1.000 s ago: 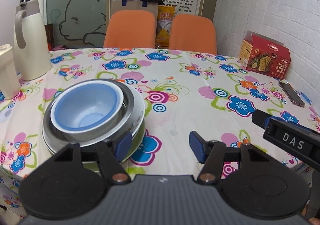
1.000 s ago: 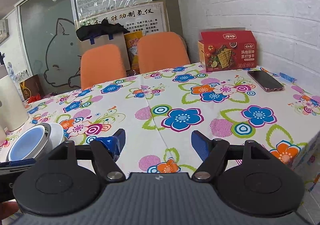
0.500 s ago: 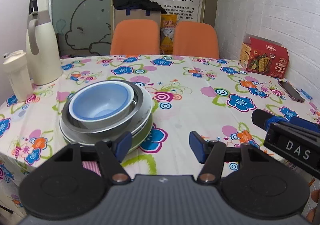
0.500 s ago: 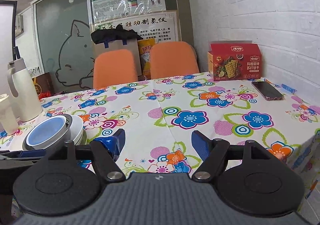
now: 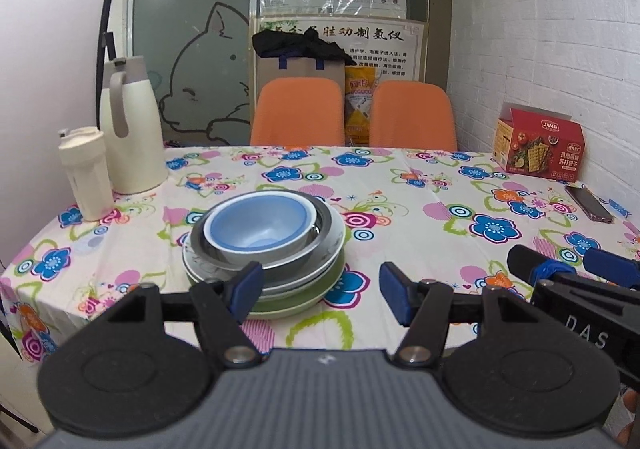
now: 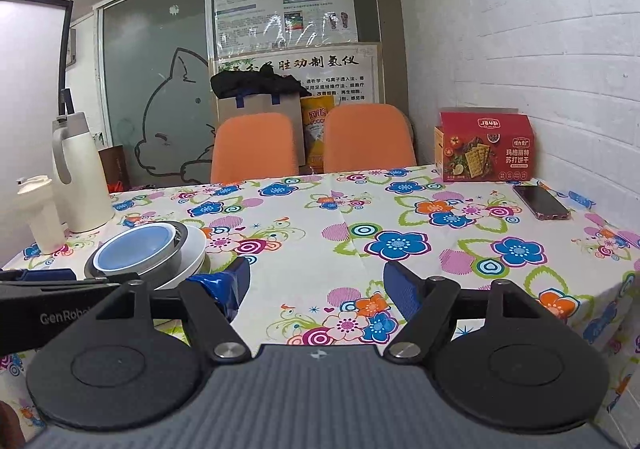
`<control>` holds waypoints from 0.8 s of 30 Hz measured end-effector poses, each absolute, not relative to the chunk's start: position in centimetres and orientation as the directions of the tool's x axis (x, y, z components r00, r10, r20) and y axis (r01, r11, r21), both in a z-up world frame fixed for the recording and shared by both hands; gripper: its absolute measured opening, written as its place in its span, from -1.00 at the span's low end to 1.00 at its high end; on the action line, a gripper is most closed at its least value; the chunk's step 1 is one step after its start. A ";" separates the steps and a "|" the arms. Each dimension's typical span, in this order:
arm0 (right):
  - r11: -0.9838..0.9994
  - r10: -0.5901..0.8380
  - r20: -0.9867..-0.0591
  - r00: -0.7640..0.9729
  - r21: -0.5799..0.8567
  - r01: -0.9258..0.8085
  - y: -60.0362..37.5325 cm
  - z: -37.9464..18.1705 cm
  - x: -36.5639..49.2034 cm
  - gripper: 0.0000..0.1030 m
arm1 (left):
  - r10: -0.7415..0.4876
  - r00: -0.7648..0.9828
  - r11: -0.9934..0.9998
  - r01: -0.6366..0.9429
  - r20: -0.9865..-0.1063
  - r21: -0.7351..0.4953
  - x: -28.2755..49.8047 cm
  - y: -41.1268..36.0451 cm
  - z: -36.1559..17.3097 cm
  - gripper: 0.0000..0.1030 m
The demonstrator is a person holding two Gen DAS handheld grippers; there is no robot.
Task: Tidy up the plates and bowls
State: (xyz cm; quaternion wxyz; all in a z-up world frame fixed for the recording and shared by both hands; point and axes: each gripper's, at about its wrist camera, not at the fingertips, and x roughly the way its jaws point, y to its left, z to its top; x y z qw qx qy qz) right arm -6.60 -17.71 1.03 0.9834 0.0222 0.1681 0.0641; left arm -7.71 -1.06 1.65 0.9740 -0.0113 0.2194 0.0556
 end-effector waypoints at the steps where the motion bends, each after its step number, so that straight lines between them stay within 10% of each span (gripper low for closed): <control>1: 0.991 0.135 -0.325 0.936 0.063 -0.122 -17.7 1.1 -6.7 0.17 | 0.107 0.898 0.993 -0.113 -0.427 0.012 -7.7 -1.2 1.7 0.20; 24: 0.988 0.155 -0.316 0.936 0.050 -0.146 -16.8 1.1 -7.4 0.18 | 0.143 0.910 0.990 -0.133 -0.390 0.052 -8.6 -1.2 1.9 0.20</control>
